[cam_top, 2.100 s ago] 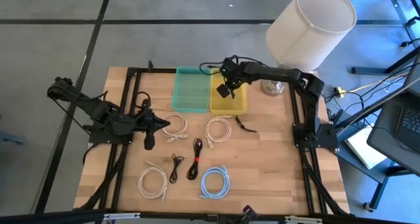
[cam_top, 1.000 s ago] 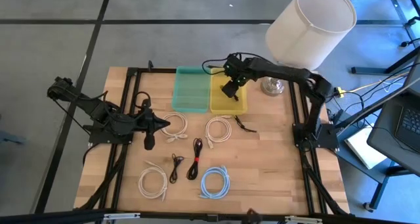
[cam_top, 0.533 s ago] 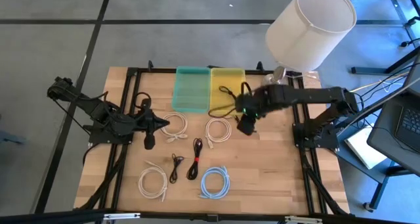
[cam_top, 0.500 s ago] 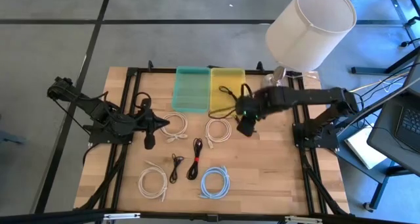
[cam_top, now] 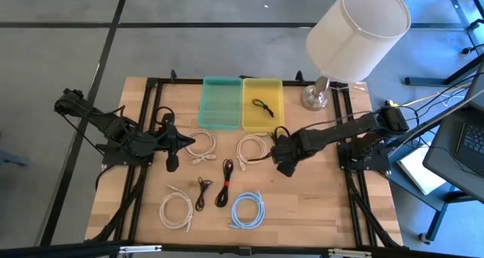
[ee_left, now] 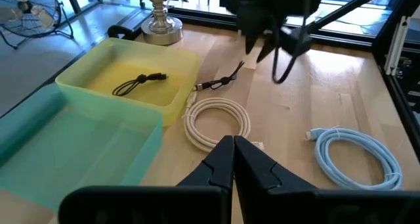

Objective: Pick & Place USB Port
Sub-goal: Put the top right black charger cable into the yellow bin

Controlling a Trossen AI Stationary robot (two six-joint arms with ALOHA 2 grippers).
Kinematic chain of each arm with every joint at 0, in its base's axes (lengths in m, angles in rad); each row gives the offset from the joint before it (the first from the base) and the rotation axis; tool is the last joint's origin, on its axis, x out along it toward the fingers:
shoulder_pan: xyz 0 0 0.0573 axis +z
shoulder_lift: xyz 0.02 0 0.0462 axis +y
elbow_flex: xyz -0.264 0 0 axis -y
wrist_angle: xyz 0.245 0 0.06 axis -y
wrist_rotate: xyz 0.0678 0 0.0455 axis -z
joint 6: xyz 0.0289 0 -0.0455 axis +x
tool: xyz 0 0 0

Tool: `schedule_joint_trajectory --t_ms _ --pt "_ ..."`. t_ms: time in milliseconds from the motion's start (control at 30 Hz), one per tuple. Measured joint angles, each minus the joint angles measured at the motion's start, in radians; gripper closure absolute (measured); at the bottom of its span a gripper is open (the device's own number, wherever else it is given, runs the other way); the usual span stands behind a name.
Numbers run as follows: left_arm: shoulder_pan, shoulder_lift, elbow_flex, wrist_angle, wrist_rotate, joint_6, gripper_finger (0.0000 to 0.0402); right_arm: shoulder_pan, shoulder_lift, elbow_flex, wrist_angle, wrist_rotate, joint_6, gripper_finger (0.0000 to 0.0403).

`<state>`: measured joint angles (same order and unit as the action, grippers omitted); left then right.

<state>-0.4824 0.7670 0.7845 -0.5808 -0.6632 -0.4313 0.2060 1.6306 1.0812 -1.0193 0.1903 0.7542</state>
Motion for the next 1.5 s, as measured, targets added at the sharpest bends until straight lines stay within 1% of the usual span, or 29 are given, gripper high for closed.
schedule_joint_trajectory --t_ms 233,400,500,600,700,733,800,833,900,1033,1167,1267,1400,1500 --pt "0.0 0.0 0.0 0.001 0.0 -0.001 0.0398 -0.045 0.0 -0.156 0.232 0.008 -0.033 0.0244" --pt "0.0 0.0 0.0 0.008 0.001 -0.009 0.0398 -0.073 0.0 -0.216 0.322 0.004 -0.07 0.0244" --pt "0.0 0.0 0.0 0.008 0.001 -0.018 0.0398 -0.087 0.0 -0.213 0.307 -0.007 -0.074 0.0244" --pt "0.0 0.0 0.0 0.008 0.002 -0.036 0.0398 -0.077 -0.01 -0.166 0.26 -0.047 -0.091 0.0244" --pt "0.0 0.0 0.0 0.008 0.003 -0.037 0.0398 -0.043 -0.022 -0.08 0.132 -0.059 -0.112 0.0244" --pt "0.0 0.0 0.0 0.008 0.002 -0.037 0.0398 -0.029 -0.024 -0.047 0.081 -0.043 -0.122 0.0244" --pt "0.0 0.0 0.0 0.008 0.002 -0.032 0.0398 -0.001 -0.024 0.021 -0.005 0.025 -0.153 0.0244" --pt "0.0 0.0 0.0 0.008 0.0 -0.025 0.0398 0.01 -0.025 0.044 -0.032 0.07 -0.178 0.0244" --pt "0.0 0.0 0.0 0.008 -0.007 -0.007 0.0398 0.022 -0.025 0.068 -0.033 0.14 -0.222 0.0244" --pt "0.0 0.0 0.0 0.008 -0.023 0.007 0.0398 0.0 -0.025 0.054 -0.005 0.158 -0.291 0.0244" --pt "0.0 0.0 0.0 0.008 -0.017 0.007 0.0398 -0.04 -0.024 0.022 -0.011 0.208 -0.344 0.0244" --pt "0.0 0.0 0.0 0.008 -0.017 0.008 0.0398 -0.087 -0.024 -0.007 0.012 0.196 -0.377 0.0245" --pt "0.0 0.0 0.0 0.008 -0.017 0.008 0.0398 -0.152 -0.024 -0.056 0.06 0.184 -0.377 0.0245" --pt "0.0 0.0 0.0 0.008 -0.016 0.008 0.0398 -0.195 -0.024 -0.102 0.138 0.144 -0.374 0.0245"
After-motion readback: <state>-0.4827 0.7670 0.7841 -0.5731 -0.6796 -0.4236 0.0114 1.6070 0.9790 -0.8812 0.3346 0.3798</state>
